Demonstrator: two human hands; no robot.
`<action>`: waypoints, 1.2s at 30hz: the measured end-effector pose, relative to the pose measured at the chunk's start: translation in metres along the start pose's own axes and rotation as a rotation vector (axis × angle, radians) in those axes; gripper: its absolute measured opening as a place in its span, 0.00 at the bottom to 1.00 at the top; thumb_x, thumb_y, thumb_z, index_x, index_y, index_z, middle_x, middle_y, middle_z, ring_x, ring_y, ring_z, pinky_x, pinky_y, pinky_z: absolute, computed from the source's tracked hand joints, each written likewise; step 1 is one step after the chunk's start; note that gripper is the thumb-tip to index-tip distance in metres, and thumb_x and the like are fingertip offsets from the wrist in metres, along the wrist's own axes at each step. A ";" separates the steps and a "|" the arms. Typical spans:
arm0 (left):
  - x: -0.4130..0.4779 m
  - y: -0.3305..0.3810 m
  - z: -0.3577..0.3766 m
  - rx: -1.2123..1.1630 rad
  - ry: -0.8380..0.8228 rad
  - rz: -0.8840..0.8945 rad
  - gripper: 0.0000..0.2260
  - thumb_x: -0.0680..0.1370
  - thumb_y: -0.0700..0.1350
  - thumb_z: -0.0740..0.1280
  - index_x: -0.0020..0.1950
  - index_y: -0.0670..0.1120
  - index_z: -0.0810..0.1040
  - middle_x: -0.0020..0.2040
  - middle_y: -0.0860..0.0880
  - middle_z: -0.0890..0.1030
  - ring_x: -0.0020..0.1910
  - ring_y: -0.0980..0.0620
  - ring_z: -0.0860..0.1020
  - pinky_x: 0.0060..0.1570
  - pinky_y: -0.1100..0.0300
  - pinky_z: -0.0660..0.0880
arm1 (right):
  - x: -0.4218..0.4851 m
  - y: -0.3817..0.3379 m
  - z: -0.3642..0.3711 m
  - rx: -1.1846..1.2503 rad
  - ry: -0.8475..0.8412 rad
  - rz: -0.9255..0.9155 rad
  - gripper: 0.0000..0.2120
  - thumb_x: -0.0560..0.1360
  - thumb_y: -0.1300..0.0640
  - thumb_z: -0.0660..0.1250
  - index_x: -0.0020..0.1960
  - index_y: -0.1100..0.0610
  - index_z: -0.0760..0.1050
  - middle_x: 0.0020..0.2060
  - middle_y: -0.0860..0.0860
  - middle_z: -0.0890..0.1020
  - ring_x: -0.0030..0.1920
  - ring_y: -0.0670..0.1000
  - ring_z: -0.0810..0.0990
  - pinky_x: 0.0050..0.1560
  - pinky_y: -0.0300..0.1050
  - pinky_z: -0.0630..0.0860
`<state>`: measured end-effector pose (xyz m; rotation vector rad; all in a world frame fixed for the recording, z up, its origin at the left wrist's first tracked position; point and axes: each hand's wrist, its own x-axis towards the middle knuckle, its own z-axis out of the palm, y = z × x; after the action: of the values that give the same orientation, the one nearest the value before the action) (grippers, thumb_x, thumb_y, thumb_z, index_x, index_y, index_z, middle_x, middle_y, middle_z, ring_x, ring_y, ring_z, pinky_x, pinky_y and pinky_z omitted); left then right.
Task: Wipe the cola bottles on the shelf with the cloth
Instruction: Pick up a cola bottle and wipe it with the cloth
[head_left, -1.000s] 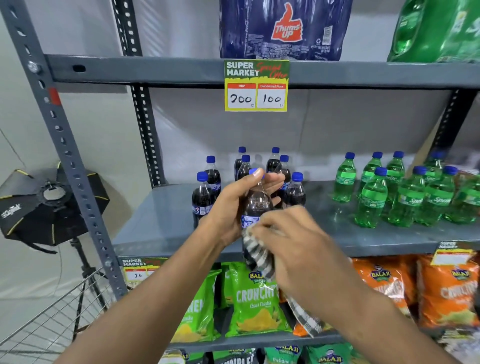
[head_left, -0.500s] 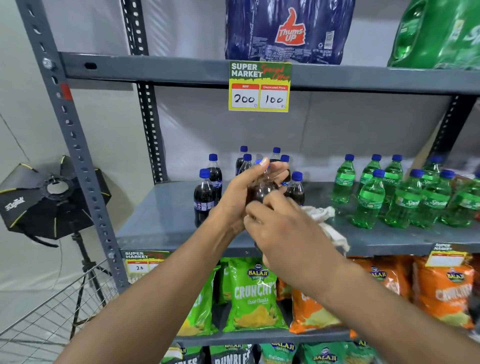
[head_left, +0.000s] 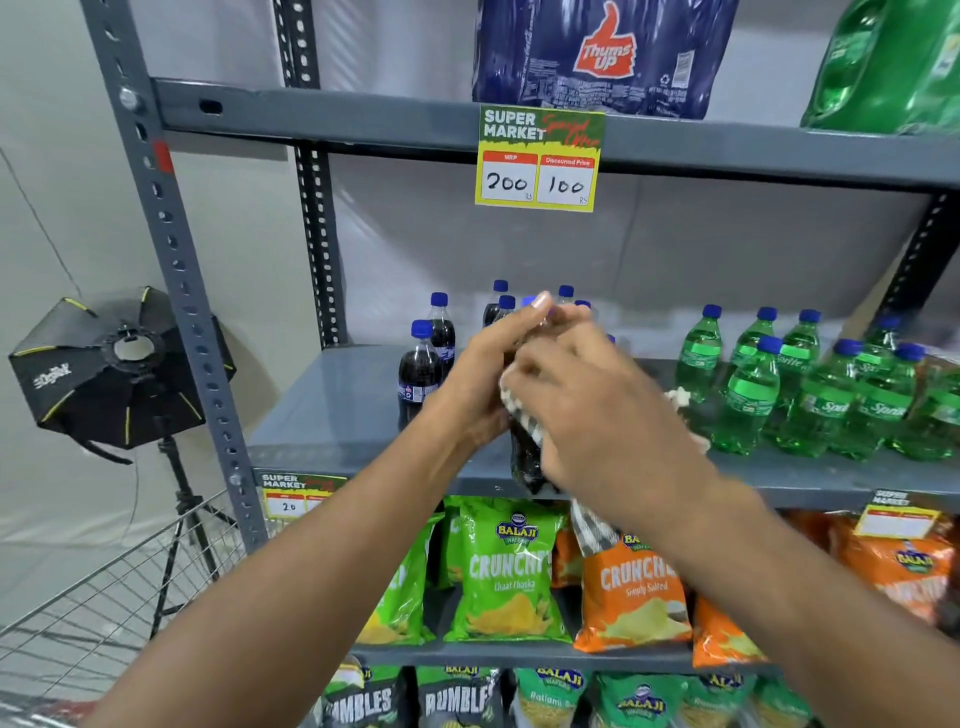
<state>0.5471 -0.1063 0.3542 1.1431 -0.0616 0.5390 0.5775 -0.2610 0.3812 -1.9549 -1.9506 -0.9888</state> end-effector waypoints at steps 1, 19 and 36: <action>0.001 0.000 0.000 0.001 0.028 0.026 0.15 0.79 0.56 0.67 0.51 0.46 0.87 0.54 0.48 0.87 0.60 0.50 0.83 0.64 0.50 0.77 | -0.007 -0.005 0.006 -0.017 -0.022 -0.050 0.17 0.68 0.65 0.54 0.48 0.59 0.79 0.46 0.53 0.78 0.46 0.57 0.71 0.48 0.55 0.73; 0.000 0.006 0.005 0.172 0.165 0.050 0.11 0.74 0.53 0.74 0.46 0.46 0.87 0.46 0.46 0.87 0.47 0.50 0.83 0.48 0.55 0.79 | -0.007 -0.003 -0.005 -0.108 0.094 -0.012 0.14 0.68 0.66 0.57 0.47 0.63 0.80 0.45 0.57 0.78 0.45 0.60 0.75 0.42 0.54 0.75; 0.003 0.014 0.012 -0.014 0.163 0.101 0.11 0.79 0.50 0.70 0.48 0.43 0.85 0.51 0.44 0.87 0.54 0.46 0.84 0.53 0.53 0.80 | -0.015 0.047 -0.002 0.344 0.417 0.040 0.19 0.71 0.69 0.59 0.55 0.60 0.83 0.49 0.55 0.80 0.48 0.55 0.72 0.54 0.34 0.66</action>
<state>0.5463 -0.1113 0.3726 1.0831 0.0177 0.7191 0.6225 -0.2793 0.3881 -1.4596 -1.7045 -0.8919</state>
